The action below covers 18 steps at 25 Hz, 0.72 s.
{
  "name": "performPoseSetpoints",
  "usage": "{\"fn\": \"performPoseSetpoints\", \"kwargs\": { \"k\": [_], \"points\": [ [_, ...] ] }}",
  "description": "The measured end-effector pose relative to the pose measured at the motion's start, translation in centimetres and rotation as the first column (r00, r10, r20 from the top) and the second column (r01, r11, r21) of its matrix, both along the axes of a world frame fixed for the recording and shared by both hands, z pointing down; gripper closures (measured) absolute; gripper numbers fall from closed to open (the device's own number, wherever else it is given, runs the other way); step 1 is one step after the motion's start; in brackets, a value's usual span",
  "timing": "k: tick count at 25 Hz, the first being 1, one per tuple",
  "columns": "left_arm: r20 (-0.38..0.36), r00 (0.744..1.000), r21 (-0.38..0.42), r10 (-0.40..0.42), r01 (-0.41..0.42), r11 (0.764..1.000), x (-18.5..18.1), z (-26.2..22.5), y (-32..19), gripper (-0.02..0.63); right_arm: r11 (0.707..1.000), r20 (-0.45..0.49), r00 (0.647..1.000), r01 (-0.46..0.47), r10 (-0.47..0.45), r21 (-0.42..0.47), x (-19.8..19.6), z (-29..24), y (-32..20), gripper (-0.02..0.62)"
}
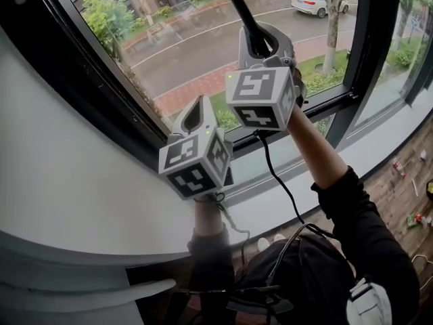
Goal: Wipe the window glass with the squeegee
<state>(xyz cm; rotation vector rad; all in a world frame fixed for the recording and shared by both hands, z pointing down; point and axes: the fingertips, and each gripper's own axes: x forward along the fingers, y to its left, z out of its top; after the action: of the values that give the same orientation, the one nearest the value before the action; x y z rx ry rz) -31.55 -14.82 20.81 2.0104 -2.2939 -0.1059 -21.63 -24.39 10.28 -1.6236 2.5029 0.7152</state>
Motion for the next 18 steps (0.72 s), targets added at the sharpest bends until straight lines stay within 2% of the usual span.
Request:
{"fn": "performPoseSetpoints", "kwargs": {
  "k": [11, 16, 18],
  "points": [
    [-0.018, 1.000, -0.034, 0.007, -0.007, 0.999, 0.2, 2.3, 0.3, 0.603, 0.999, -0.023, 1.000, 0.002, -0.002, -0.032, 0.1, 3.2, 0.6, 0.534],
    [-0.032, 0.999, -0.051, 0.010, -0.011, 0.999, 0.7, 3.4, 0.6, 0.603, 0.999, -0.088, 0.996, -0.022, 0.018, -0.045, 0.7, 4.7, 1.1, 0.534],
    [-0.033, 0.999, -0.064, 0.009, -0.011, 0.998, 0.7, 3.9, 0.8, 0.603, 0.998, -0.076, 0.997, -0.017, 0.013, -0.054, 0.7, 5.3, 1.1, 0.534]
  ]
}}
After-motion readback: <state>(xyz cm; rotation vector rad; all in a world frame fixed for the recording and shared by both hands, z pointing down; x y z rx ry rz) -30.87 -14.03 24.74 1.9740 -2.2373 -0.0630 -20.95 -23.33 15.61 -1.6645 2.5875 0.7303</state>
